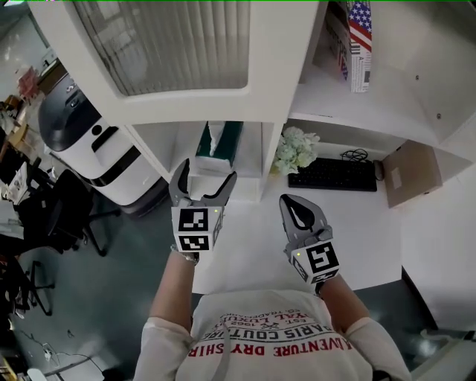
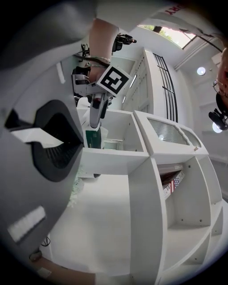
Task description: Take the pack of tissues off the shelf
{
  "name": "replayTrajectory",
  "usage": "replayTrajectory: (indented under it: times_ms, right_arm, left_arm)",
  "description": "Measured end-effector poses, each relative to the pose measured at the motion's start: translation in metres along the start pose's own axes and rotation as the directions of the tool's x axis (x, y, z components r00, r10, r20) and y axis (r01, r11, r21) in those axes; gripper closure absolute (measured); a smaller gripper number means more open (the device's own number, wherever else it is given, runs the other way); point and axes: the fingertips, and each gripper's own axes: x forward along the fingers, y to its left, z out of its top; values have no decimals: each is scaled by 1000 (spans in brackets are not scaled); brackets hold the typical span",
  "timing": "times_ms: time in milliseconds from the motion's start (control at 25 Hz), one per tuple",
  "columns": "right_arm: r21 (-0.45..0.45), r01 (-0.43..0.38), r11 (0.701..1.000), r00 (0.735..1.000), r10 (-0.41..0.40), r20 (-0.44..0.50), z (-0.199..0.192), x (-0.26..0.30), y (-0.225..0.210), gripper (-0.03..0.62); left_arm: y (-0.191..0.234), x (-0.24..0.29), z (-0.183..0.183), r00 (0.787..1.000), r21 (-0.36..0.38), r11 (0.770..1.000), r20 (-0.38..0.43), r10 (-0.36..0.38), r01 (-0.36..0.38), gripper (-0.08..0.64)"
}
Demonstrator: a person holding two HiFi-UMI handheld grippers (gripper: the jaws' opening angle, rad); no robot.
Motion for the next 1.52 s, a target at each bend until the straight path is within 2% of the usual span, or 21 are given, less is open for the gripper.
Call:
replayTrajectory:
  times_ms: [320, 600, 760, 1200, 1400, 1520]
  right_arm:
    - [45, -16, 999, 999, 17, -30, -19, 8, -32, 592]
    - [71, -25, 997, 998, 30, -62, -38, 11, -45, 592]
    - [72, -28, 997, 997, 33, -66, -42, 11, -51, 592]
    - [78, -9, 997, 997, 15, -79, -52, 1, -64, 592]
    - [69, 1, 998, 997, 5, -74, -47, -3, -61, 592]
    - [58, 2, 998, 998, 2, -67, -42, -5, -54, 592]
  left_arm:
    - [5, 36, -4, 997, -31, 997, -31, 66, -67, 37]
    - [7, 63, -14, 990, -8, 996, -106, 91, -92, 35]
    - [13, 70, -17, 985, -11, 992, -123, 120, -122, 55]
    - [12, 69, -13, 984, 14, 989, -98, 147, -146, 129]
    - [11, 55, 1, 985, 71, 985, -52, 162, -159, 132]
    - [10, 42, 13, 988, 76, 985, -17, 156, -154, 132]
